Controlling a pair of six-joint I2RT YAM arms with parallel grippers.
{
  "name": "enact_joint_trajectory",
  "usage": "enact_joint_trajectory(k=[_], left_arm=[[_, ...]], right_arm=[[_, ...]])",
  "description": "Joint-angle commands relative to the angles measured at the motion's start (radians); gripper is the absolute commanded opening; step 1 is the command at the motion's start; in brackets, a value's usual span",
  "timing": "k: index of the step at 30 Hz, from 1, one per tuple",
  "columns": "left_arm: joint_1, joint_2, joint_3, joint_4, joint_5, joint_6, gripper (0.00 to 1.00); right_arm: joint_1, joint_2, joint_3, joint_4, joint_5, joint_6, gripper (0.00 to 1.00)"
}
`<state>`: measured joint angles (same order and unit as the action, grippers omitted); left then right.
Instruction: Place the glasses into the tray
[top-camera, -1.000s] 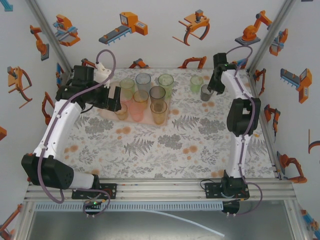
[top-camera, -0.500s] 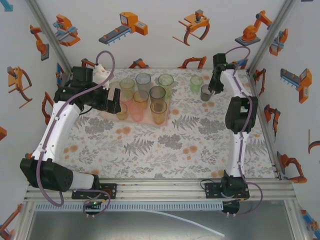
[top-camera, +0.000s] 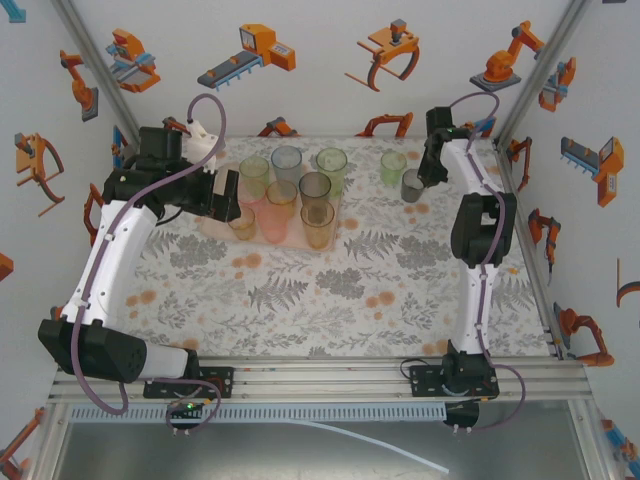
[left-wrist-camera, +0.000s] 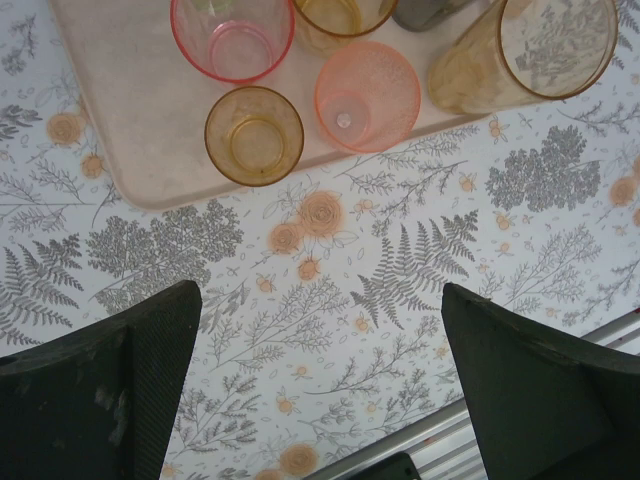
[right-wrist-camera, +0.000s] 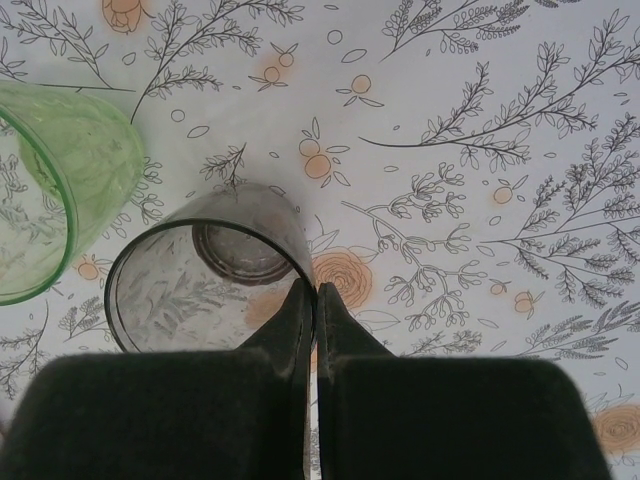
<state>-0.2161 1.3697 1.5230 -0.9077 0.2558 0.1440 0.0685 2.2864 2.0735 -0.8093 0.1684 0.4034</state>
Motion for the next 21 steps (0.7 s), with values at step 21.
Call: enact_joint_trajectory(k=[21], left_arm=[[0.000, 0.016, 0.100, -0.057, 0.022, -0.027, 0.97]], right_arm=[[0.006, -0.220, -0.200, 0.042, -0.011, -0.044, 0.00]])
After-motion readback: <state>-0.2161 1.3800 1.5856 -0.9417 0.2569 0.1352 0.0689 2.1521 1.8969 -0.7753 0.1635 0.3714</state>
